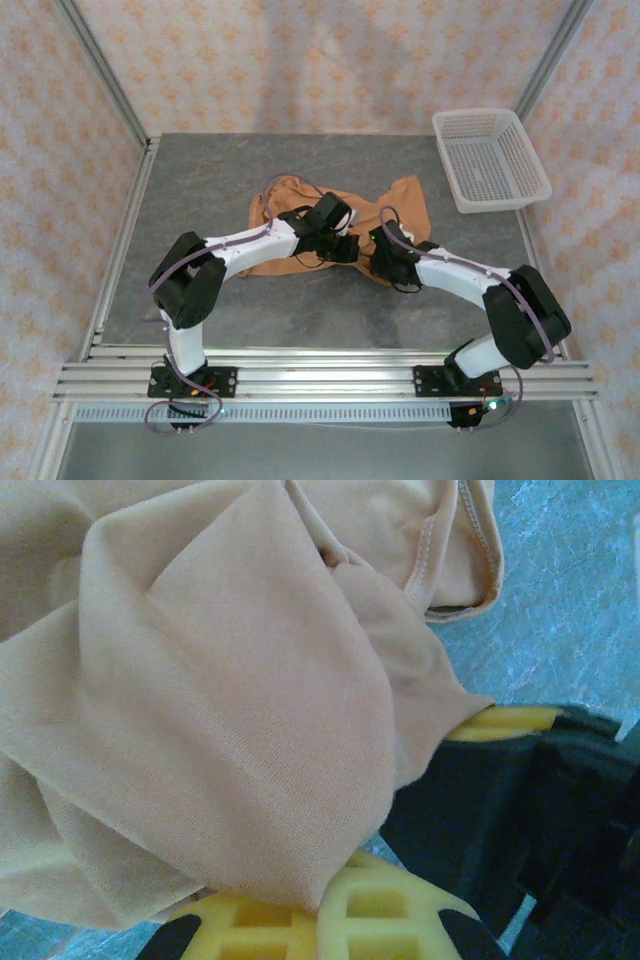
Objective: Fold the inside-out t-shirt
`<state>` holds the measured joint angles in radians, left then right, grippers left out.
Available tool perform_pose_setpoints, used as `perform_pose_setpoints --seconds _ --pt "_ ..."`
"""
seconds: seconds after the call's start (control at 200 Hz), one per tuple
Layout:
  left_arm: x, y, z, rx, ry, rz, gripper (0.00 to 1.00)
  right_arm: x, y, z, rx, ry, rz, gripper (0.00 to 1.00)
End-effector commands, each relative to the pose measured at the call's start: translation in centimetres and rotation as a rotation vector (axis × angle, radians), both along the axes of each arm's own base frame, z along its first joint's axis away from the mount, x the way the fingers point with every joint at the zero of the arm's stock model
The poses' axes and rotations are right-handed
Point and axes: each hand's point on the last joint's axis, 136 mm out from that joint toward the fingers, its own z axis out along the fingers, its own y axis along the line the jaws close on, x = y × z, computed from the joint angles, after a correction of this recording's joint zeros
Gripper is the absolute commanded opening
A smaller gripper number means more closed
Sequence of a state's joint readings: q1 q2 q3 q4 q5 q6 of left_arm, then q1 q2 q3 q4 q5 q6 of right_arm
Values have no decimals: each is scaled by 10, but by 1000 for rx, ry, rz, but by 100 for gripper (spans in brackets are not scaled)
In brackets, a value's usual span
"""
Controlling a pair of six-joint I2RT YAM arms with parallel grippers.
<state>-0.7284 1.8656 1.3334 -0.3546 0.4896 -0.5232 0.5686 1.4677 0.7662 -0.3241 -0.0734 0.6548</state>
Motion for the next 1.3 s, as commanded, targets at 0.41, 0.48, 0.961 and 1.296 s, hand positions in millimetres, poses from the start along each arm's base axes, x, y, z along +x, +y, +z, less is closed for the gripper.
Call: perform_pose_setpoints --seconds 0.41,0.48,0.961,1.296 --pt "4 4 -1 21 -6 1 0 43 22 33 53 -131 9 45" --pt "4 4 -1 21 -6 0 0 45 25 31 64 -125 9 45" --pt "1 7 -2 26 -2 -3 0 68 35 29 55 -153 8 18" --pt "2 9 -1 24 1 0 0 71 33 10 16 -125 16 11"
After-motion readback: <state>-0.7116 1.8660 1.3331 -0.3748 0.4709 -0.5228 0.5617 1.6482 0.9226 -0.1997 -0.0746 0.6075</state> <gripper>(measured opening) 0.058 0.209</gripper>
